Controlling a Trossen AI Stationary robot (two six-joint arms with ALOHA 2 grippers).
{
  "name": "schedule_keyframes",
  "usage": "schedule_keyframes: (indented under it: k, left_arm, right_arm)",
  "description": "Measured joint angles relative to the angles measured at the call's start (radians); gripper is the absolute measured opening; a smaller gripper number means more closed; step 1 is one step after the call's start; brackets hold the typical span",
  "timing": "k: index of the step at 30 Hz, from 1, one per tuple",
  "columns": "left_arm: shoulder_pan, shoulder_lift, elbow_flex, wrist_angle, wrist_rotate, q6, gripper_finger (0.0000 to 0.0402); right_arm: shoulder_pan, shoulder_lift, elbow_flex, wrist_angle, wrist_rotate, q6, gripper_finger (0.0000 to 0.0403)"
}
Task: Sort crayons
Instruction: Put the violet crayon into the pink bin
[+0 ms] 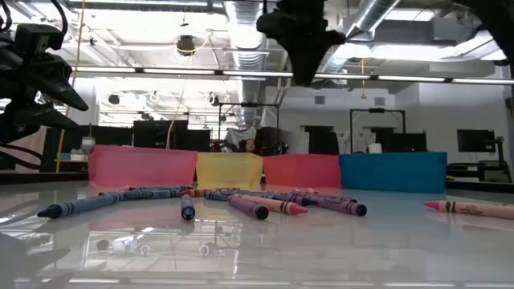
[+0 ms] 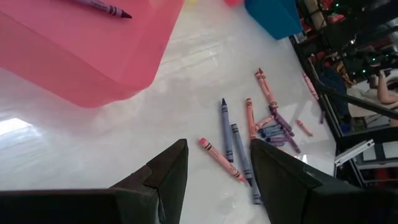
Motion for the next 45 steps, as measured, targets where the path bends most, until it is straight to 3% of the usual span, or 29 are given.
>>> schedule_keyframes:
  k: [5,9,14,21,29,34,45]
  left_arm:
    - [0.0,0.0,0.0,0.0,0.001,-0.033,0.0165]
    - [0.0,0.001,0.0,0.0,0.006,-0.044,0.0165]
    - [0.0,0.001,0.0,0.001,0.008,-0.056,0.0165]
    - [0.0,0.0,0.0,0.0,0.0,-0.079,0.0165]
    - [0.0,0.001,0.0,0.0,-0.009,-0.095,0.0165]
    - [0.0,0.001,0.0,0.0,-0.01,-0.102,0.0165]
    - [0.0,0.001,0.0,-0.001,-0.041,-0.124,0.0165]
  right_arm:
    - [0.142,-0.04,-0.152,0.016,0.009,0.134,0.0092]
    - [0.218,-0.055,-0.352,0.044,-0.012,0.269,0.0092]
    - [0.289,-0.08,-0.579,0.014,-0.187,0.453,0.0092]
    - [0.417,-0.146,-0.831,0.01,-0.345,0.755,0.0079]
    - [0.563,-0.253,-1.019,0.025,-0.45,1.027,0.0005]
    - [0.633,-0.297,-1.097,0.047,-0.526,1.142,0.0002]
    - [0.724,-0.289,-1.25,0.212,-0.674,1.231,0.0]
